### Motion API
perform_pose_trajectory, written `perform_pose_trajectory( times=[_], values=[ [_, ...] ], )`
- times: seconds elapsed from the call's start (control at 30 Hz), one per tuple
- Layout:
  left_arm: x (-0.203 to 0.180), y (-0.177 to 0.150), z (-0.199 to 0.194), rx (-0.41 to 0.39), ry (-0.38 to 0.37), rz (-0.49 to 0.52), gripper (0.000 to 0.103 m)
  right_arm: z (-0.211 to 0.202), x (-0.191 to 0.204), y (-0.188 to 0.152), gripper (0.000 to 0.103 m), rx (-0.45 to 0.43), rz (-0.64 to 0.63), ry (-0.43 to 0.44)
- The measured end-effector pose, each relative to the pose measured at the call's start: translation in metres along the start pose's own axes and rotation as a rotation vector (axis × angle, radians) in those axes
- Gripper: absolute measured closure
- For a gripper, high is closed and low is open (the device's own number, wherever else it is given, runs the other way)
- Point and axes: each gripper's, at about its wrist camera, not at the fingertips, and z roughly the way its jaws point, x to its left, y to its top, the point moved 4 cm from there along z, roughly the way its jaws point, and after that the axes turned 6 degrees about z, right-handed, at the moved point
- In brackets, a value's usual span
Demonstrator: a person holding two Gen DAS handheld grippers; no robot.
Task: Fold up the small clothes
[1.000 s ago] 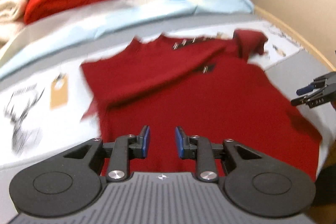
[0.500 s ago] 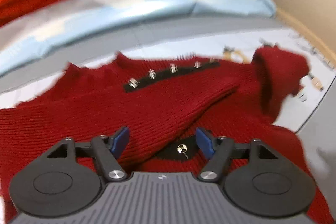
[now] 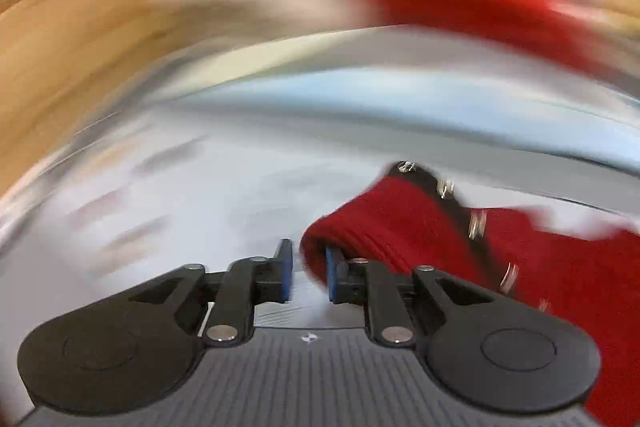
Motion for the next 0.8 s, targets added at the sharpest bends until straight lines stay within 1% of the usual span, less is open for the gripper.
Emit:
perform_pose_trajectory(
  times=[0.03, 0.07, 0.1, 0.13, 0.17, 0.2, 0.23, 0.27, 0.3, 0.33, 0.37, 0.4, 0.43, 0.47, 0.5, 0.53, 0.57, 0.63, 0.7, 0.77, 0.8],
  values=[
    [0.035, -0.002, 0.002, 0.045, 0.057, -0.072, 0.085, 0.001, 0.003, 0.003, 0.046, -0.006, -0.006, 0.001],
    [0.061, -0.004, -0.001, 0.056, 0.042, -0.143, 0.084, 0.001, 0.005, 0.007, 0.046, -0.015, -0.006, 0.004],
    [0.078, -0.004, -0.006, 0.041, 0.004, -0.200, 0.076, 0.002, 0.007, 0.010, 0.046, -0.030, 0.000, 0.007],
    [0.085, -0.005, -0.011, 0.016, -0.019, -0.230, 0.072, 0.002, 0.009, 0.013, 0.046, -0.047, 0.011, 0.009],
    [0.088, -0.007, -0.016, -0.025, -0.048, -0.246, 0.065, 0.003, 0.011, 0.015, 0.046, -0.060, 0.024, 0.009],
    [0.083, -0.011, -0.018, -0.054, -0.086, -0.238, 0.064, 0.004, 0.013, 0.016, 0.046, -0.076, 0.039, 0.008],
    [0.069, -0.015, -0.015, -0.037, -0.137, -0.218, 0.064, 0.004, 0.014, 0.017, 0.046, -0.091, 0.051, 0.002],
    [0.056, -0.017, -0.009, 0.022, -0.189, -0.204, 0.064, 0.003, 0.014, 0.018, 0.046, -0.111, 0.062, -0.008],
    [0.039, -0.017, -0.006, 0.070, -0.274, -0.208, 0.064, 0.002, 0.014, 0.019, 0.046, -0.137, 0.074, -0.019],
    [0.024, -0.017, -0.008, 0.069, -0.354, -0.201, 0.064, -0.002, 0.013, 0.022, 0.046, -0.170, 0.089, -0.030],
    [0.010, -0.014, -0.011, 0.050, -0.394, -0.163, 0.064, -0.007, 0.011, 0.025, 0.046, -0.206, 0.109, -0.038],
    [-0.005, -0.011, -0.018, 0.013, -0.394, -0.093, 0.064, -0.011, 0.008, 0.028, 0.046, -0.234, 0.131, -0.040],
    [-0.015, -0.011, -0.024, -0.024, -0.368, -0.029, 0.064, -0.016, 0.005, 0.033, 0.046, -0.261, 0.155, -0.034],
    [-0.022, -0.011, -0.028, -0.049, -0.347, 0.013, 0.064, -0.019, 0.002, 0.037, 0.046, -0.281, 0.173, -0.024],
    [-0.029, -0.010, -0.030, -0.063, -0.346, 0.041, 0.064, -0.020, -0.001, 0.042, 0.046, -0.293, 0.186, -0.020],
    [-0.033, -0.014, -0.031, -0.060, -0.363, 0.045, 0.064, -0.019, -0.005, 0.049, 0.046, -0.300, 0.204, -0.026],
    [-0.036, -0.014, -0.030, -0.050, -0.384, 0.036, 0.064, -0.014, -0.009, 0.056, 0.046, -0.300, 0.232, -0.041],
    [-0.040, -0.018, -0.025, -0.031, -0.411, 0.038, 0.064, 0.007, -0.016, 0.074, 0.046, -0.262, 0.296, -0.056],
    [-0.041, -0.021, -0.019, -0.026, -0.404, 0.060, 0.064, 0.041, -0.021, 0.094, 0.046, -0.176, 0.327, -0.076],
    [-0.050, -0.027, -0.022, -0.029, -0.395, 0.090, 0.064, 0.078, -0.021, 0.109, 0.045, -0.095, 0.315, -0.078],
    [-0.050, -0.027, -0.019, -0.026, -0.391, 0.104, 0.064, 0.096, -0.023, 0.114, 0.045, -0.063, 0.319, -0.099]
  ],
)
